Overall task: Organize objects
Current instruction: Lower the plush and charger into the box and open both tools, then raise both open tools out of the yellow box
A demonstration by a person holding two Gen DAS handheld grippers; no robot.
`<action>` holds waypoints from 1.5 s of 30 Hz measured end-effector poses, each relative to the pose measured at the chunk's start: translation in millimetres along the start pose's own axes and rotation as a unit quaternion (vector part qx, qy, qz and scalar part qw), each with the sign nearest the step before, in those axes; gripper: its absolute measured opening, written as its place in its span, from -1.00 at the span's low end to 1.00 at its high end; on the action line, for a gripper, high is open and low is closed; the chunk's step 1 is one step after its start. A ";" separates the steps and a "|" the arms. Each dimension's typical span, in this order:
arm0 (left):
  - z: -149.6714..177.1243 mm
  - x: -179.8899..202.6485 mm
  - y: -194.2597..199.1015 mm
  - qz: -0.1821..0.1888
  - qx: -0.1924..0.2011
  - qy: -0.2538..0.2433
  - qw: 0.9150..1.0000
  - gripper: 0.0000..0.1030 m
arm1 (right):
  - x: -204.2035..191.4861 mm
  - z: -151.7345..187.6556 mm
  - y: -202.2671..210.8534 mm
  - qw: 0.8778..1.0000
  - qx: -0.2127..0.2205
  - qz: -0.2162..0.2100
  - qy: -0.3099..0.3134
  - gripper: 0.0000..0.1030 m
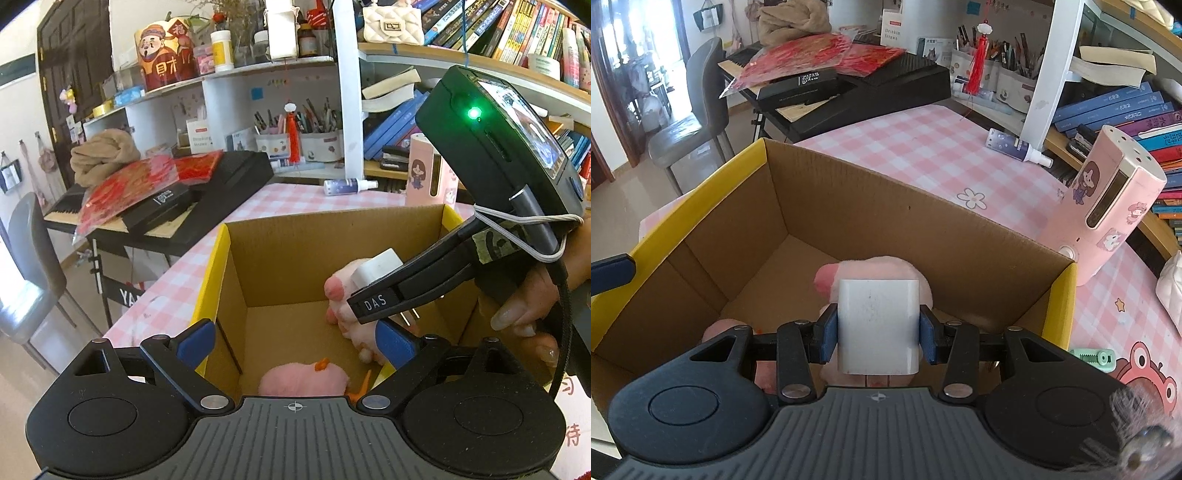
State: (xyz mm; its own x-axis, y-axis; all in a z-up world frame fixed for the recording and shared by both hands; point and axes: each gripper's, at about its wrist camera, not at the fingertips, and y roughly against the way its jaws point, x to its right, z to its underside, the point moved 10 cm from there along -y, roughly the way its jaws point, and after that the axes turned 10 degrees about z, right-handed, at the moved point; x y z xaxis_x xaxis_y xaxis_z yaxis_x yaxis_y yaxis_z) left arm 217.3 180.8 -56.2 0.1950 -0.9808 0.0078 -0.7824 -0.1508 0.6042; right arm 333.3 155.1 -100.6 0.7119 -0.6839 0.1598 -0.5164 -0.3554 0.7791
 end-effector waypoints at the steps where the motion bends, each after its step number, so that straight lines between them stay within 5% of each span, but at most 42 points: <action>1: 0.3 -0.3 0.3 0.000 -0.001 0.000 1.000 0.85 | -0.3 0.2 -0.1 1.000 0.000 0.001 0.000 -0.20; 5: 0.8 -1.4 2.7 -0.002 0.001 0.003 1.000 0.85 | -0.3 0.1 -0.1 1.000 0.000 0.002 0.000 -0.18; 12: -1.0 -1.9 10.3 -0.003 0.011 0.003 1.000 0.85 | 2.1 -5.0 11.8 1.000 0.019 0.008 -0.012 0.21; 25: 0.1 -0.3 32.8 0.006 0.033 0.005 0.999 0.85 | 10.2 0.4 60.9 0.996 0.060 0.035 -0.048 0.35; 45: 28.7 1.5 92.9 0.023 0.059 0.006 0.998 0.85 | 31.8 78.6 166.5 0.967 0.134 0.142 -0.163 0.47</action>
State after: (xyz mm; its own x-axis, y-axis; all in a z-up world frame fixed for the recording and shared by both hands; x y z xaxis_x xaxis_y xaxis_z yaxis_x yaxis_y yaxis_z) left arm 127.9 161.7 -23.0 0.1645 -0.9854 0.0430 -0.8545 -0.1206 0.5052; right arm 232.5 24.1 -13.4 0.3568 -0.9277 0.1102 -0.8057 -0.2459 0.5389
